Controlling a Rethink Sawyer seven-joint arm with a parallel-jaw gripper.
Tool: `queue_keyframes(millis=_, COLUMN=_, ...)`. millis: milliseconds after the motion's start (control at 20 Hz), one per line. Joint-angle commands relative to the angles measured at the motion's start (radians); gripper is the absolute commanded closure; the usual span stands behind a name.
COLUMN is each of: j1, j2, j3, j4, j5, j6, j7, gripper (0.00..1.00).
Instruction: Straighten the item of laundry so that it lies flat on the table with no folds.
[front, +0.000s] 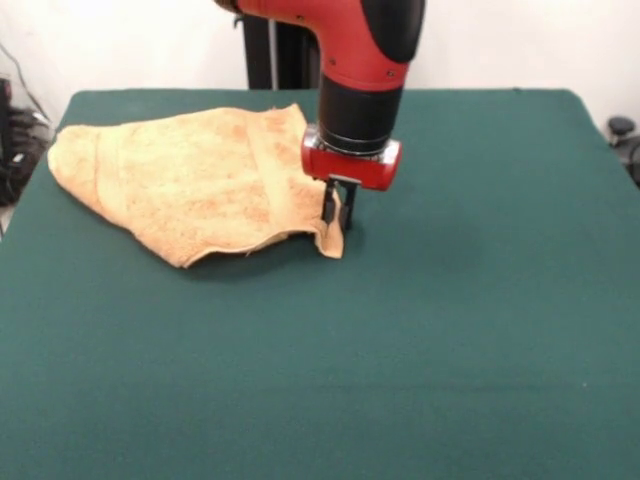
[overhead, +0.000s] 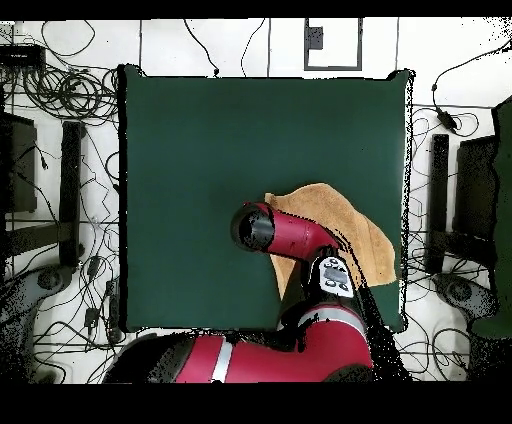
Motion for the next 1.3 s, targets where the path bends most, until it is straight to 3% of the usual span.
queue_keyframes(millis=50, j1=0.067, j2=0.019, j3=0.172, j4=0.072, j5=0.092, j6=0.058, j7=0.229, gripper=1.0)
queue_keyframes(millis=300, j1=0.129, j2=0.008, j3=0.097, j4=0.017, j5=0.107, j6=0.175, j7=0.218, gripper=1.0)
queue_keyframes(millis=1300, j1=0.099, j2=-0.07, j3=0.105, j4=0.006, j5=0.137, j6=0.38, j7=0.184, gripper=1.0)
